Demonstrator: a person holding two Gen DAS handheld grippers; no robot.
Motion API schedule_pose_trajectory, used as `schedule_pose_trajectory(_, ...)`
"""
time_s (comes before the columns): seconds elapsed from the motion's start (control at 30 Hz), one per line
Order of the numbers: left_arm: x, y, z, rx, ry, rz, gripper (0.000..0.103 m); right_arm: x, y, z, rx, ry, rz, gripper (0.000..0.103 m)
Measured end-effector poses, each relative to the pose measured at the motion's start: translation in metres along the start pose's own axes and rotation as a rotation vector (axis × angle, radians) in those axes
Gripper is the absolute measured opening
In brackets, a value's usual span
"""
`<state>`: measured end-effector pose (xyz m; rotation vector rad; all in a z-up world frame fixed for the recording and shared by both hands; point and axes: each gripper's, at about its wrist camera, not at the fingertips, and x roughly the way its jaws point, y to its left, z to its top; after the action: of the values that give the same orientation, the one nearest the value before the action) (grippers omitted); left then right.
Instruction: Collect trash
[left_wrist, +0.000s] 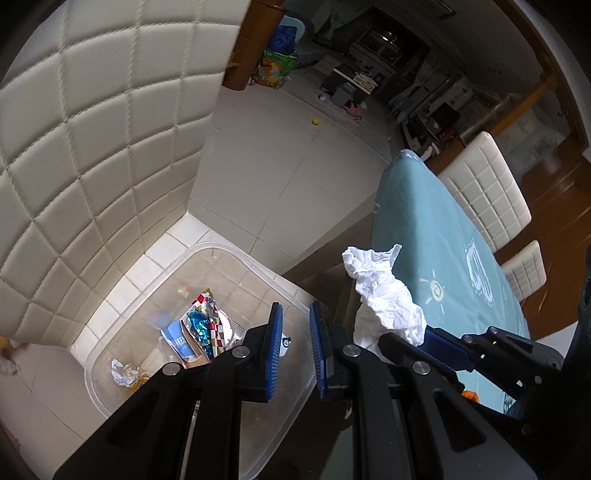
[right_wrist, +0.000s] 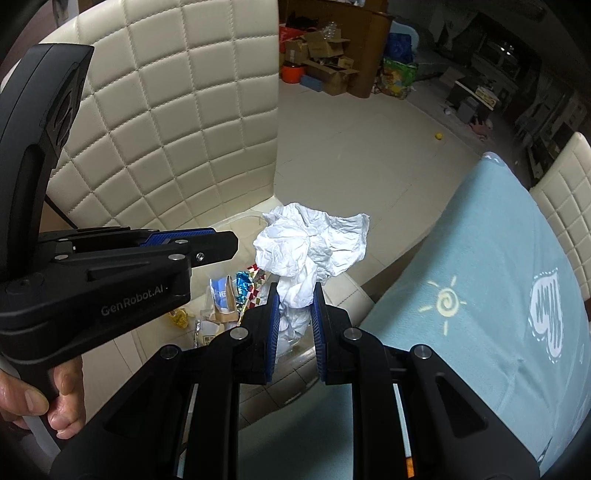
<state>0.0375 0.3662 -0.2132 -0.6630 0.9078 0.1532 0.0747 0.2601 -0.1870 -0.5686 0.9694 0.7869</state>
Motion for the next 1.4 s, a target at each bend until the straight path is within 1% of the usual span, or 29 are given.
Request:
schedule_pose_trajectory(0.23, 0.005, 0.026, 0.001, -0.063, 0.003, 0.006, 0.016, 0.012, 0.011, 0.009, -0.036, 0.014, 0.027, 0.019)
schedule_pose_trajectory(0.3, 0.006, 0.034, 0.001, -0.092, 0.007, -0.009, 0.016, 0.015, 0.016, 0.011, -0.045, 0.017, 0.036, 0.019)
schedule_pose_trajectory(0.43, 0.007, 0.042, 0.000, -0.115, 0.007, -0.004, 0.017, 0.021, 0.022, 0.012, -0.056, 0.027, 0.046, 0.019)
schedule_pose_trajectory(0.47, 0.008, 0.045, 0.000, -0.127, 0.011, -0.010, 0.029, 0.023, 0.022, 0.012, -0.057, 0.032, 0.049, 0.019)
schedule_pose_trajectory(0.5, 0.009, 0.046, -0.001, -0.138, 0.011, -0.016, 0.052, 0.025, 0.023, 0.011, -0.055, 0.037, 0.049, 0.019)
schedule_pose_trajectory(0.53, 0.008, 0.048, -0.001, -0.152, 0.002, -0.023, 0.059, 0.026, 0.023, 0.011, -0.051, 0.039, 0.053, 0.021)
schedule_pose_trajectory(0.57, 0.007, 0.050, -0.001, -0.159, -0.005, -0.024, 0.064, 0.028, 0.023, 0.012, -0.049, 0.043, 0.054, 0.021)
schedule_pose_trajectory(0.63, 0.008, 0.051, -0.002, -0.170, -0.004, -0.023, 0.065, 0.029, 0.022, 0.011, -0.044, 0.049, 0.050, 0.021)
schedule_pose_trajectory(0.67, 0.009, 0.052, -0.002, -0.174, 0.001, -0.019, 0.068, 0.030, 0.022, 0.011, -0.040, 0.056, 0.054, 0.021)
schedule_pose_trajectory(0.7, 0.009, 0.053, -0.002, -0.177, 0.004, -0.016, 0.074, 0.032, 0.021, 0.011, -0.035, 0.066, 0.058, 0.021)
schedule_pose_trajectory(0.8, 0.008, 0.057, -0.003, -0.193, -0.002, -0.009, 0.081, 0.034, 0.020, 0.010, -0.029, 0.078, 0.060, 0.021)
schedule_pose_trajectory(0.83, 0.007, 0.058, -0.003, -0.197, -0.002, -0.007, 0.082, 0.035, 0.020, 0.009, -0.027, 0.082, 0.065, 0.023)
schedule_pose_trajectory(0.87, 0.006, 0.058, -0.003, -0.197, -0.002, -0.003, 0.083, 0.035, 0.019, 0.009, -0.025, 0.086, 0.067, 0.035)
schedule_pose_trajectory(0.9, 0.005, 0.058, -0.004, -0.197, -0.002, 0.002, 0.085, 0.033, 0.019, 0.009, -0.023, 0.077, 0.062, 0.056)
schedule_pose_trajectory(0.93, 0.004, 0.058, -0.004, -0.196, -0.003, 0.002, 0.085, 0.029, 0.019, 0.008, -0.023, 0.055, 0.054, 0.062)
schedule_pose_trajectory(1.03, 0.000, 0.056, -0.004, -0.190, -0.012, 0.001, 0.085, 0.024, 0.020, 0.008, -0.038, 0.044, 0.042, 0.063)
schedule_pose_trajectory(1.13, -0.008, 0.049, -0.003, -0.177, -0.031, -0.011, 0.085, 0.013, 0.014, 0.004, -0.019, 0.016, 0.001, 0.066)
schedule_pose_trajectory(1.2, -0.015, 0.038, -0.002, -0.150, -0.051, -0.011, 0.085, 0.002, 0.007, 0.002, 0.013, -0.021, -0.033, 0.079)
schedule_pose_trajectory(1.3, -0.024, 0.023, 0.000, -0.116, -0.071, -0.020, 0.085, -0.018, -0.005, -0.001, 0.049, -0.083, -0.078, 0.085)
schedule_pose_trajectory(1.4, -0.035, -0.001, 0.000, -0.067, -0.108, -0.038, 0.085, -0.043, -0.015, -0.006, 0.080, -0.155, -0.137, 0.090)
